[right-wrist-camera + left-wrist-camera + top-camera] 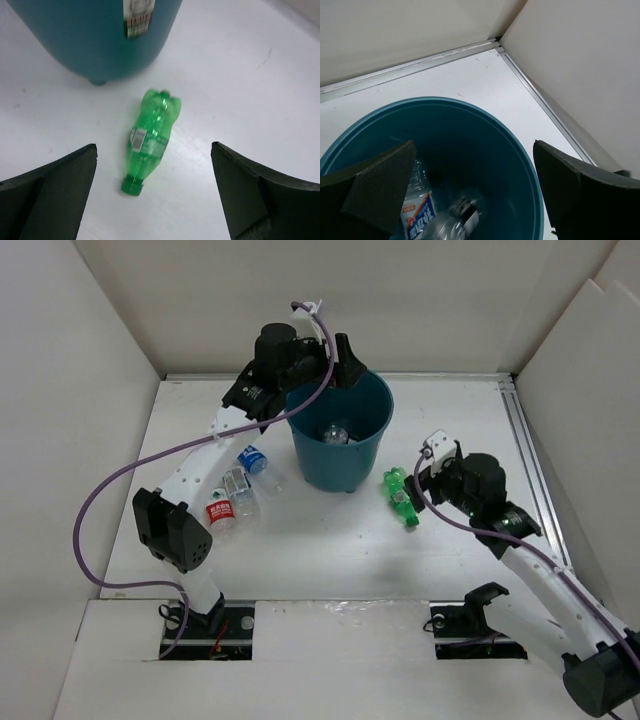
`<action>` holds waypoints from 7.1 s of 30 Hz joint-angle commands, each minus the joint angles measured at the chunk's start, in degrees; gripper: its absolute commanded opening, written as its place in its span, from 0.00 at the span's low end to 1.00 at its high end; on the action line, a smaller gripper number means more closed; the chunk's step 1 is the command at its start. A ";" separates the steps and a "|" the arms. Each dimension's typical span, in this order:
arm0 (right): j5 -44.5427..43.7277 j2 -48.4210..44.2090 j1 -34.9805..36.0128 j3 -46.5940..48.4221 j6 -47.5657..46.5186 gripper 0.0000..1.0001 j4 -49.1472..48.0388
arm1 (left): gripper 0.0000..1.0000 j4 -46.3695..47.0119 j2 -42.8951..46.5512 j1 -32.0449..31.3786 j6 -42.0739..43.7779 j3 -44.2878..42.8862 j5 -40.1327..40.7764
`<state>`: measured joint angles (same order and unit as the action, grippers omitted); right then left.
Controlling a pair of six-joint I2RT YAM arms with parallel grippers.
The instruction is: Put the plastic bottles in the bin
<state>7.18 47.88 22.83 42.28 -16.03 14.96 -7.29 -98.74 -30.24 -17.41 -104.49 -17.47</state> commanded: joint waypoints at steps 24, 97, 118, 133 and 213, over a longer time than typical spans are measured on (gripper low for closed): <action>2.31 32.70 -3.93 -9.42 9.88 0.97 -26.74 | 1.00 1.41 29.12 -1.67 -6.06 22.13 0.07; 23.14 -19.76 -17.38 0.78 4.52 1.00 -7.58 | 0.00 8.43 5.13 -10.20 -6.94 -4.32 3.49; 20.17 -13.51 -17.38 2.71 -3.66 1.00 -4.16 | 1.00 -7.19 9.88 3.51 -11.05 -4.41 25.36; 17.42 -11.40 -17.38 8.78 -7.00 1.00 0.60 | 1.00 -10.82 23.15 38.94 -20.64 41.17 16.86; 20.17 13.79 25.57 28.70 -3.39 1.00 -14.69 | 0.00 -4.78 50.82 41.49 -15.11 41.21 8.43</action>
<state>37.34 55.16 41.32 64.86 -18.79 4.99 -15.75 -49.95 11.33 -32.88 -62.41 -4.82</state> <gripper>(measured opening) 0.999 0.368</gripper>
